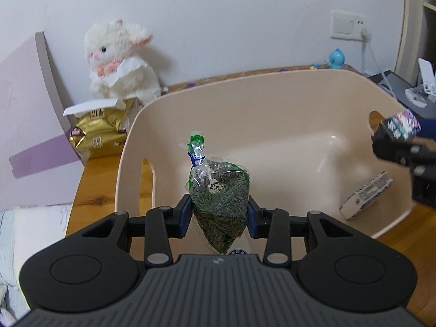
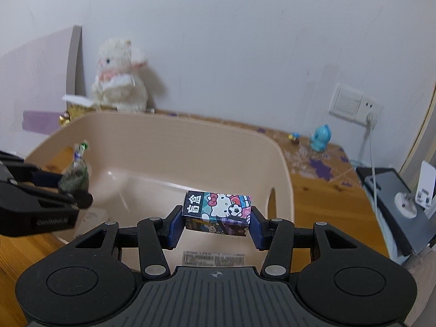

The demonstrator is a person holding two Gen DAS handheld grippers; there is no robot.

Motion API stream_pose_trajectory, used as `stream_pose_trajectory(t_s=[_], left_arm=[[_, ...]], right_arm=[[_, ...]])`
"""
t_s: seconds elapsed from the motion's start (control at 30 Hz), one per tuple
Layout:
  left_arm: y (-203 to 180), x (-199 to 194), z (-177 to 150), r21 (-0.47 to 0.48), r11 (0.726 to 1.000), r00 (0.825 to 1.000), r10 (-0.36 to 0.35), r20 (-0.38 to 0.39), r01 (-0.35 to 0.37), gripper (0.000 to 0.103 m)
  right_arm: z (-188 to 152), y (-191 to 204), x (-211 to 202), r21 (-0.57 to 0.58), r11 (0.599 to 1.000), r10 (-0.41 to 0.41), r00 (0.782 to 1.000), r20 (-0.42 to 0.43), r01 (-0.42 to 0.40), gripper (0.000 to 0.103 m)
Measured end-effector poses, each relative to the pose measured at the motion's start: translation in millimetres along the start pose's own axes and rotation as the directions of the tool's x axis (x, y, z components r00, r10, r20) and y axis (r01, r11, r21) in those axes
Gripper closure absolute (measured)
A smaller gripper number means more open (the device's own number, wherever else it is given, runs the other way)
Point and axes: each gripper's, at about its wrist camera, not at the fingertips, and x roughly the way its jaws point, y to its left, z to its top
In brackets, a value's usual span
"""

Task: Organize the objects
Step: 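Carry both items over the basket and release them inside, then return to the table and grasp the plaid scrunchie with the right tool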

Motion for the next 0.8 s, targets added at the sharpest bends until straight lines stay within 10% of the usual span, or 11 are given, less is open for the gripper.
stream_pose_trajectory(t_s=[0.27,0.4,0.5,0.8], left_arm=[[0,1,0,-0.009,1.000,1.000,-0.015,0.000,0.015,0.054],[0,-17,0,-0.006,1.000,0.999,0.017,0.050,-0.017,0.020],[2,-35,-1,0.009,1.000,0.996,0.015,0.087,-0.016,0.017],[20,-80,-18,-0.012,1.000,0.990,0.027,0.141,-0.025,0.011]], right_arm=[[-2,2,-11,0.006,1.000,-0.017,0.999,0.035,0.017,0.025],[0,2,-33,0.007,0.999,-0.033,0.996,0.086,0.033,0.011],[0,1,-47,0.017,0.999,-0.030,0.993,0.113,0.028,0.001],[-16,3,-81,0.048,0.999,-0.012,0.992,0.123,0.006,0.000]])
